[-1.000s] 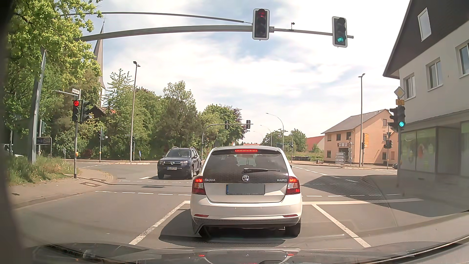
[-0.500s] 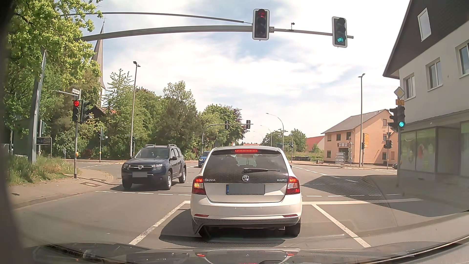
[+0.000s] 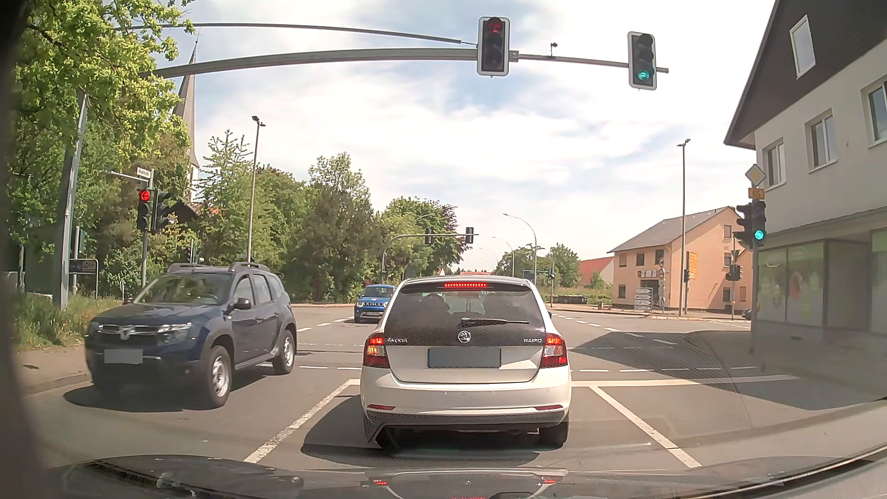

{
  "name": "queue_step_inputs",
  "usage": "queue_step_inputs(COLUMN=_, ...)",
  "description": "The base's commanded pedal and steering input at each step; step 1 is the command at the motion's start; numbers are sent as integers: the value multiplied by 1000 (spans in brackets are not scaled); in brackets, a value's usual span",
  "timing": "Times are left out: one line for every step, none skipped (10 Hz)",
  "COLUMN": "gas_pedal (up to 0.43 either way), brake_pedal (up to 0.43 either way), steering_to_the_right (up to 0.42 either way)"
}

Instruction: Follow the waypoints while adhering to traffic rules and regulations

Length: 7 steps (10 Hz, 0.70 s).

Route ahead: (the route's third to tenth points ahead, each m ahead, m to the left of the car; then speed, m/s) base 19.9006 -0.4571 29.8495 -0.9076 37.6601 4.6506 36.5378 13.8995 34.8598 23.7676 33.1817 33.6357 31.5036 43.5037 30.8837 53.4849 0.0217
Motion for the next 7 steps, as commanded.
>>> queue_step_inputs(gas_pedal=0, brake_pedal=0, steering_to_the_right=2)
queue_step_inputs(gas_pedal=0, brake_pedal=0, steering_to_the_right=1)
queue_step_inputs(gas_pedal=0, brake_pedal=0, steering_to_the_right=1)
queue_step_inputs(gas_pedal=0, brake_pedal=0, steering_to_the_right=2)
queue_step_inputs(gas_pedal=0, brake_pedal=0, steering_to_the_right=1)
queue_step_inputs(gas_pedal=0, brake_pedal=0, steering_to_the_right=1)
queue_step_inputs(gas_pedal=0, brake_pedal=0, steering_to_the_right=2)
